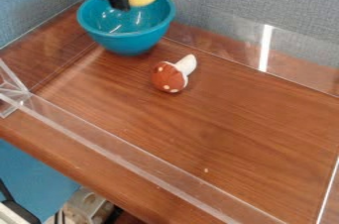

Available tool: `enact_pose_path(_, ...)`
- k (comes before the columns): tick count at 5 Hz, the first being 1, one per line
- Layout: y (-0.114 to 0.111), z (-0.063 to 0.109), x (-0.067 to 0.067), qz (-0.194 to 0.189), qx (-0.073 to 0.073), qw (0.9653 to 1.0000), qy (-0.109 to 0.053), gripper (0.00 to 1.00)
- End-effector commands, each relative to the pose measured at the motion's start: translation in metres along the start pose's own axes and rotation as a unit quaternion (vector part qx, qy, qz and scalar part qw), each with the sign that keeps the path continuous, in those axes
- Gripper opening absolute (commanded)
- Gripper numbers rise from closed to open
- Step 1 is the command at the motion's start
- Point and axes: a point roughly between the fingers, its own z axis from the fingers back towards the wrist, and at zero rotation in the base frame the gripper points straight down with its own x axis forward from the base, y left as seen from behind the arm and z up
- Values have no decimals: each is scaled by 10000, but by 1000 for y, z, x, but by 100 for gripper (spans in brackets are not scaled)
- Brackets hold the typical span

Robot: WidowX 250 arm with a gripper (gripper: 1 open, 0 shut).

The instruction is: Put the yellow object in the blue bowl

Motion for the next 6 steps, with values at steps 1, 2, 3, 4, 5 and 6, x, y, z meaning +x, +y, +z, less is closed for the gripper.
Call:
enact_pose_path(1,-15,23,-1,418,-268,9986,-207,0)
enact_pose_path(2,-20,26,-2,813,-224,9960,-307,0)
enact_pose_path(3,-22,15,6,641,-198,9973,-310,0)
enact_pose_path(4,-25,4,15,471,-173,9983,-311,0)
enact_pose_path(5,-20,-6,24,668,-143,9968,-408,0)
enact_pose_path(6,-16,-14,29,860,-102,9952,-447,0)
